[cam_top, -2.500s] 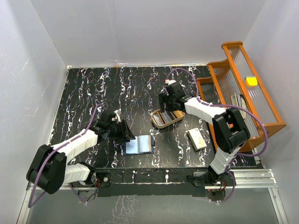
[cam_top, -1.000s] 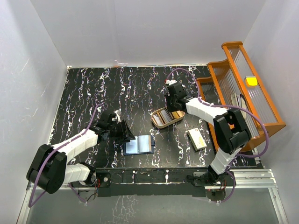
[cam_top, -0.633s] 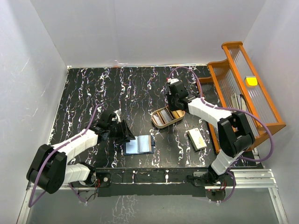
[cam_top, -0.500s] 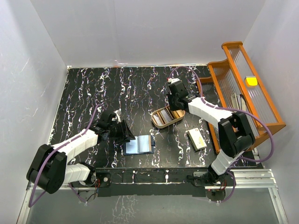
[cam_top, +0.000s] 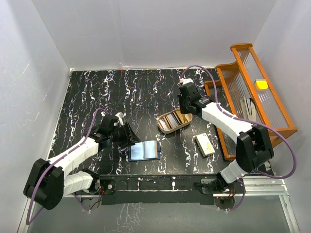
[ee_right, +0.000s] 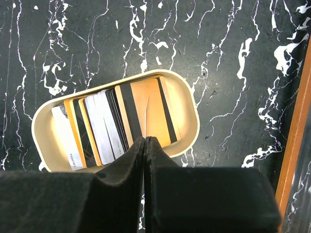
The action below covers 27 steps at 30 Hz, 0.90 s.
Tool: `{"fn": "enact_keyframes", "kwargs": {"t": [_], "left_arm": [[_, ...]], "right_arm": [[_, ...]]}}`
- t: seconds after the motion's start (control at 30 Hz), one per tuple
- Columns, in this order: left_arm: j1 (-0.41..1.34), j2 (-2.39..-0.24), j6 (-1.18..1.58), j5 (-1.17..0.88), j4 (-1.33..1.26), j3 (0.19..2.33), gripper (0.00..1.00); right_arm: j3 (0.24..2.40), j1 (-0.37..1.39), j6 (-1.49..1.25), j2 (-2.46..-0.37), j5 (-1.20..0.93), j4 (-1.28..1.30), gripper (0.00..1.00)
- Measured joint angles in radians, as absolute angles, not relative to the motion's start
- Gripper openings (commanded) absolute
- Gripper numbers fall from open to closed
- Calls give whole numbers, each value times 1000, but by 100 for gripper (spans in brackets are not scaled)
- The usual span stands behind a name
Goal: Put the credit cards into the card holder
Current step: Pick up the credit card from the storage box.
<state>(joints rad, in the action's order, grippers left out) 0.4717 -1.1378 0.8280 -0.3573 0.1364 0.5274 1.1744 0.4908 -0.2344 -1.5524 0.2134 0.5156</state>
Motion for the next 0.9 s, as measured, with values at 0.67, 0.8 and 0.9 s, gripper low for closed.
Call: {"fn": "enact_keyframes", "kwargs": {"t": [0.67,0.8,0.9], "left_arm": [[472,-980,1069,-521,-152,477,60],[472,-957,1153,-559,-280,445,61],[472,-953,1202,-574,-361,424,61]], "right_arm": [[1034,495,-411,-1195,-175,455,0],[939,496,-537,-1115,-327,358,0],[879,496,-638,-1068,-426,266,0]]}}
